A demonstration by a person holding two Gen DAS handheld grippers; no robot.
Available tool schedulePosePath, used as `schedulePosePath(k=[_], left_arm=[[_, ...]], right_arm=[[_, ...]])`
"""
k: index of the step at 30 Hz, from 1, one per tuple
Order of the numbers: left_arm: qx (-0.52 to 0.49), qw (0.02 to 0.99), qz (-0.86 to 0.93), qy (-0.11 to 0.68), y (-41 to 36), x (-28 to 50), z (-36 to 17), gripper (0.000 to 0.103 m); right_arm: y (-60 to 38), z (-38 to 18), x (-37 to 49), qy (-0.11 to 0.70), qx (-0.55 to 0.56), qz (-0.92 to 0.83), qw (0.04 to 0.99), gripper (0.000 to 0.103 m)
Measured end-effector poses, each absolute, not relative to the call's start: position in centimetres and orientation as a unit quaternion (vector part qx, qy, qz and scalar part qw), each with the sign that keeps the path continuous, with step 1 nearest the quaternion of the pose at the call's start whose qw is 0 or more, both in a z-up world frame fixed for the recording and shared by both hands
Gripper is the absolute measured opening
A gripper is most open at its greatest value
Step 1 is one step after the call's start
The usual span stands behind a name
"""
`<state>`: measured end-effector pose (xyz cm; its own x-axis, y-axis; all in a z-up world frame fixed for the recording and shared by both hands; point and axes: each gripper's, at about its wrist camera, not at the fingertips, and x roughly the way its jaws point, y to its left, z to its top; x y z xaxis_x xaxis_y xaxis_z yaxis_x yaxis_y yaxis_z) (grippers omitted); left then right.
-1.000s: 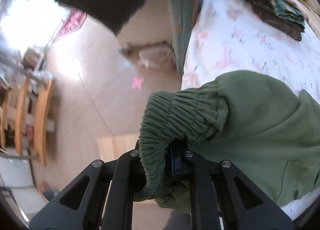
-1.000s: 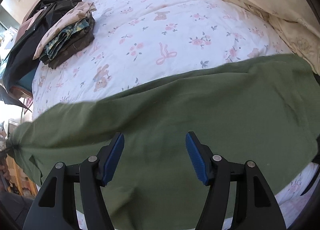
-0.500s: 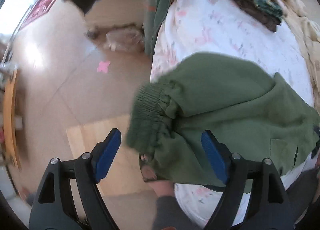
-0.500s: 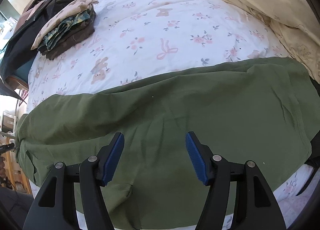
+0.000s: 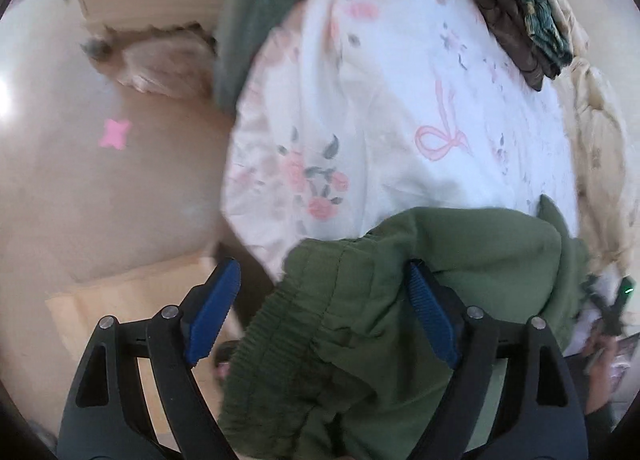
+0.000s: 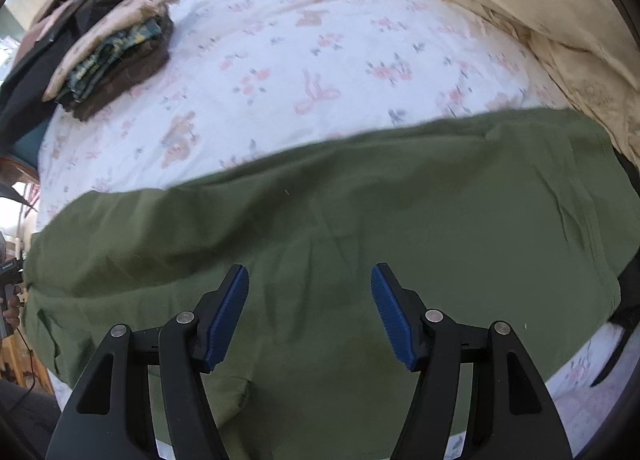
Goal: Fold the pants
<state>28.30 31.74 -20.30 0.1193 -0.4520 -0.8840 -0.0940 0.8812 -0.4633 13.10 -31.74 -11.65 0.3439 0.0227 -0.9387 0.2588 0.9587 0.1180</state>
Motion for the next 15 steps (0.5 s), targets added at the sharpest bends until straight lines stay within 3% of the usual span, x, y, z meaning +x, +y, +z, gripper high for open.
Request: schedulePosePath(k=[4, 11, 15], left_arm=[[-0.203, 0.729, -0.157, 0.635, 30.1, 27.7, -19.2, 0.044], [-0.101, 0.763, -0.125, 0.627, 28.1, 25.9, -16.3, 0.014], [-0.063, 0.809, -0.082, 0.579, 28.1, 24.3, -13.1, 0.01]], right_arm=[[-31.7, -12.5, 13.1, 0.578, 0.126, -0.088, 0.802, 0.066], [-30.2, -13.2, 13.5, 0.583, 0.118, -0.073, 0.8, 0.066], [-29.8, -12.4, 12.9, 0.572, 0.124, -0.063, 0.809, 0.066]])
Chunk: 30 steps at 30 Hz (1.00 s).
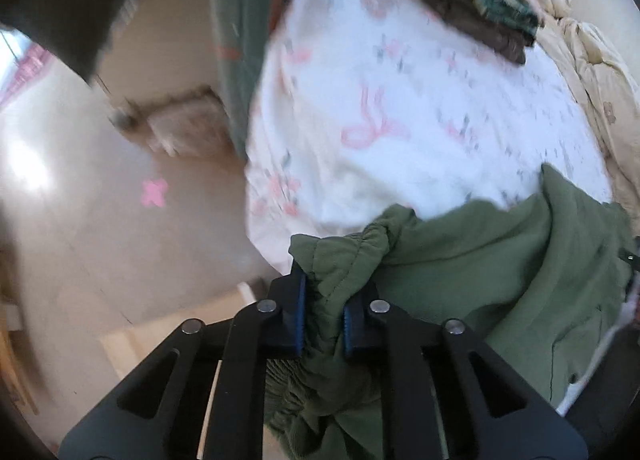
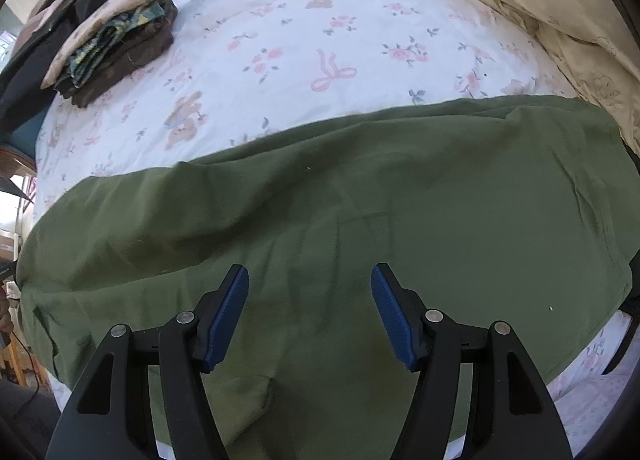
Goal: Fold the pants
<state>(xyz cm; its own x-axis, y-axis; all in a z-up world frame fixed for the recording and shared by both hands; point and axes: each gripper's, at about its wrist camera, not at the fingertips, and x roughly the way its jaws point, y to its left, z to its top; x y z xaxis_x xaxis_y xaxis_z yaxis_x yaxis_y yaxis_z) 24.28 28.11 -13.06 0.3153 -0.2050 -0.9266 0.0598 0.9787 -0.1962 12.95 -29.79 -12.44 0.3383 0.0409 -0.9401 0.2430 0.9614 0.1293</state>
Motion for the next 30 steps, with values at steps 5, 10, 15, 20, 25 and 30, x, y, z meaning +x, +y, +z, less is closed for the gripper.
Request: schedulePosePath(k=[5, 10, 15, 20, 25, 30], left_arm=[[-0.054, 0.855, -0.031, 0.516, 28.8, 24.0, -7.9, 0.006], [-0.052, 0.882, 0.022, 0.467, 30.0, 26.5, -4.2, 0.006], [-0.051, 0.893, 0.11, 0.434, 32.6, 30.3, -2.8, 0.005], [-0.06, 0.853, 0.123, 0.503, 33.5, 33.8, -7.1, 0.011], [-0.084, 0.836, 0.134, 0.526, 33.6, 33.6, -9.0, 0.072], [-0.066, 0.841, 0.112, 0.525, 30.8, 31.5, -7.3, 0.077]], right_arm=[[-29.8, -11.6, 12.5, 0.56, 0.14, -0.055, 0.815, 0.066], [-29.3, -11.1, 12.4, 0.554, 0.137, -0.049, 0.819, 0.066], [-29.6, -10.3, 12.0, 0.545, 0.147, -0.047, 0.824, 0.066], [-30.2, -9.7, 11.6, 0.535, 0.158, -0.048, 0.829, 0.066], [-31.6, -7.9, 10.8, 0.513, 0.167, -0.054, 0.84, 0.066], [-35.6, -4.8, 10.1, 0.466, 0.193, -0.086, 0.859, 0.066]])
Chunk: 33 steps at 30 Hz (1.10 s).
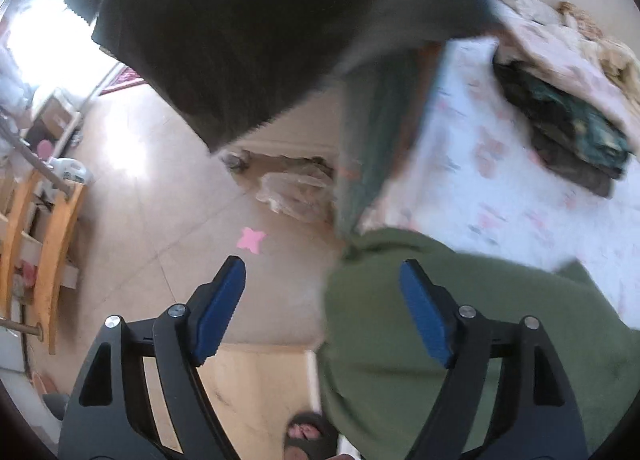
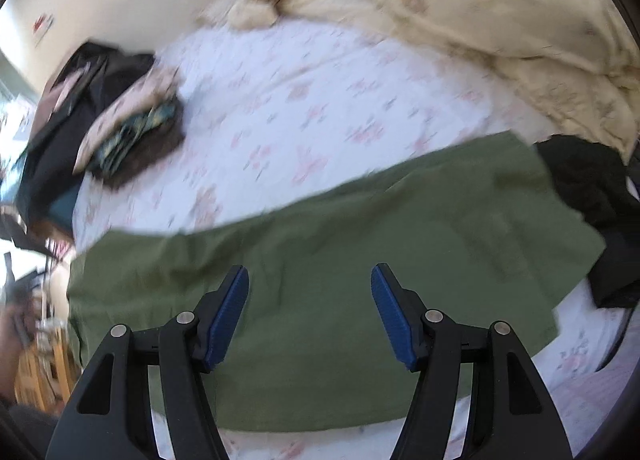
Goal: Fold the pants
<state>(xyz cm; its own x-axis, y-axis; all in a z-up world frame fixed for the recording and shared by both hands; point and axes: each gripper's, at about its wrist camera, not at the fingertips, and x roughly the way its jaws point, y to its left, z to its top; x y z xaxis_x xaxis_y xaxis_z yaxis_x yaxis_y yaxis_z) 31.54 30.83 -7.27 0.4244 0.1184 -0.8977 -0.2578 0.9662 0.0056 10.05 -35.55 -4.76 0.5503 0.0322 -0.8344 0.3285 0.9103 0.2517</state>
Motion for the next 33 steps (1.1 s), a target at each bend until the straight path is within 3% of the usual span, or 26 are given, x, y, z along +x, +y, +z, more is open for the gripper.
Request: schedulePosePath(k=[8, 11, 13, 16, 28, 31, 33], left_arm=[[0.033, 0.813, -0.061, 0.579, 11.5, 26.8, -6.1, 0.077], [0.04, 0.802, -0.085, 0.589, 6.2, 24.4, -5.2, 0.077], [0.023, 0.814, -0.086, 0.574, 4.7, 22.9, -3.9, 0.077], [0.009, 0.83, -0.073, 0.553, 3.4, 21.5, -3.4, 0.077], [-0.005, 0.831, -0.009, 0.556, 5.2, 23.7, -6.8, 0.077], [-0.014, 0.829, 0.005, 0.559, 6.2, 24.5, -7.2, 0.077], [-0.019, 0.828, 0.013, 0.56, 6.7, 24.7, -7.2, 0.077]], right_arm=[[-32.5, -9.0, 16.9, 0.538, 0.154, -0.036, 0.828, 0.065], [-35.0, -10.4, 19.0, 0.55, 0.208, -0.046, 0.808, 0.066], [-36.5, -11.7, 20.4, 0.567, 0.246, -0.041, 0.785, 0.066], [-38.2, -11.2, 21.4, 0.557, 0.213, -0.064, 0.8, 0.066], [-52.5, -11.9, 19.0, 0.607, 0.155, -0.172, 0.76, 0.063], [-52.1, -13.4, 18.8, 0.627, 0.14, -0.149, 0.752, 0.056], [-51.4, -14.3, 18.6, 0.64, 0.138, -0.127, 0.745, 0.018]])
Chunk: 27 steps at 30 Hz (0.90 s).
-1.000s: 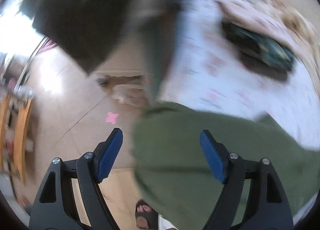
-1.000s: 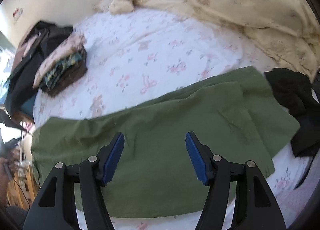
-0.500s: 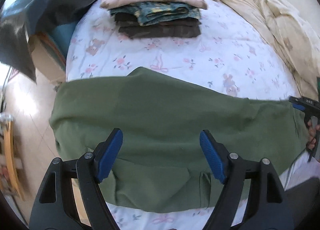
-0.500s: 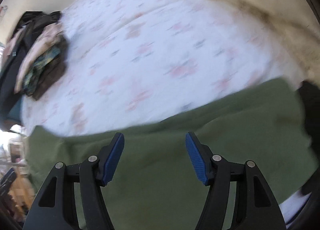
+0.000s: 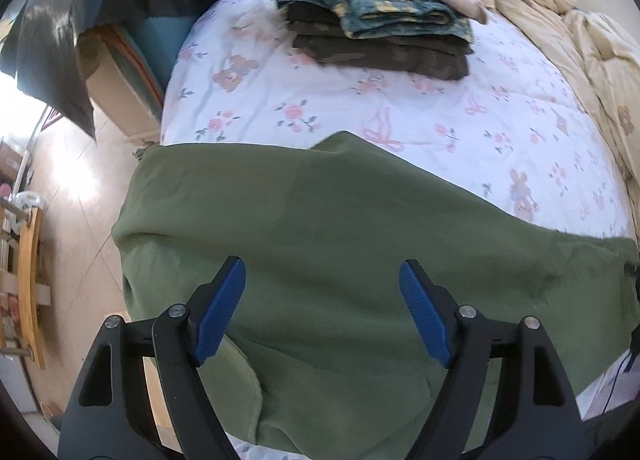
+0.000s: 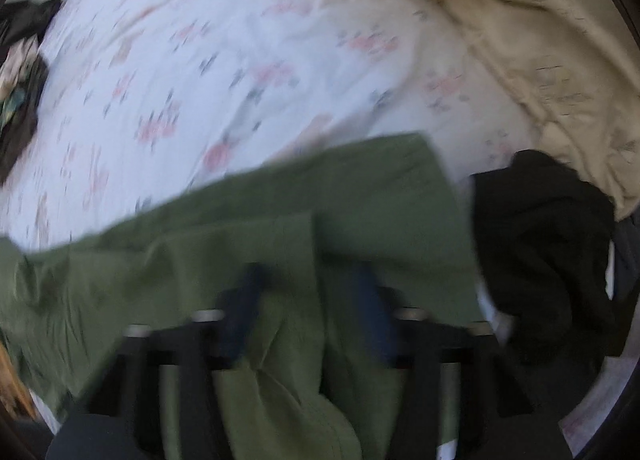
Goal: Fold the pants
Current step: 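Grasp the pant leg hem with the right tool and pull it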
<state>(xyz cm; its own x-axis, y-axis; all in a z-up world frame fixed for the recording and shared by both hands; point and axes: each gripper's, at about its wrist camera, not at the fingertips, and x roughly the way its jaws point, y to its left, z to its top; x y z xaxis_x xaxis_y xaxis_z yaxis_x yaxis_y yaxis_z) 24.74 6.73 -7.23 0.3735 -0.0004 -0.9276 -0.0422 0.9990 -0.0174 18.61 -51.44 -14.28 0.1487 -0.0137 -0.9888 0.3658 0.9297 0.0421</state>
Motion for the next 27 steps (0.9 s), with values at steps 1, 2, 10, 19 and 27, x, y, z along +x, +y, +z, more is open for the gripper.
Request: schedulePosePath(k=[1, 2, 10, 19, 27], left_arm=[[-0.024, 0.828, 0.015, 0.56, 7.0, 24.8, -7.2, 0.077], [-0.028, 0.827, 0.015, 0.561, 7.2, 24.9, -7.2, 0.077], [-0.05, 0.825, 0.002, 0.564, 7.5, 24.9, -6.6, 0.077], [-0.037, 0.823, 0.018, 0.566, 7.9, 24.6, -7.2, 0.077], [-0.04, 0.819, 0.034, 0.571, 8.5, 24.9, -7.8, 0.077]], right_arm=[[-51.1, -14.3, 18.6, 0.641, 0.135, -0.12, 0.746, 0.016], [-50.6, -13.9, 18.6, 0.634, 0.12, -0.125, 0.754, 0.001], [-52.0, -6.0, 16.3, 0.549, 0.102, -0.151, 0.816, 0.0], [-55.5, -8.2, 19.4, 0.582, 0.044, -0.22, 0.782, 0.0], [-56.5, -14.0, 20.4, 0.64, -0.019, -0.258, 0.724, 0.002]])
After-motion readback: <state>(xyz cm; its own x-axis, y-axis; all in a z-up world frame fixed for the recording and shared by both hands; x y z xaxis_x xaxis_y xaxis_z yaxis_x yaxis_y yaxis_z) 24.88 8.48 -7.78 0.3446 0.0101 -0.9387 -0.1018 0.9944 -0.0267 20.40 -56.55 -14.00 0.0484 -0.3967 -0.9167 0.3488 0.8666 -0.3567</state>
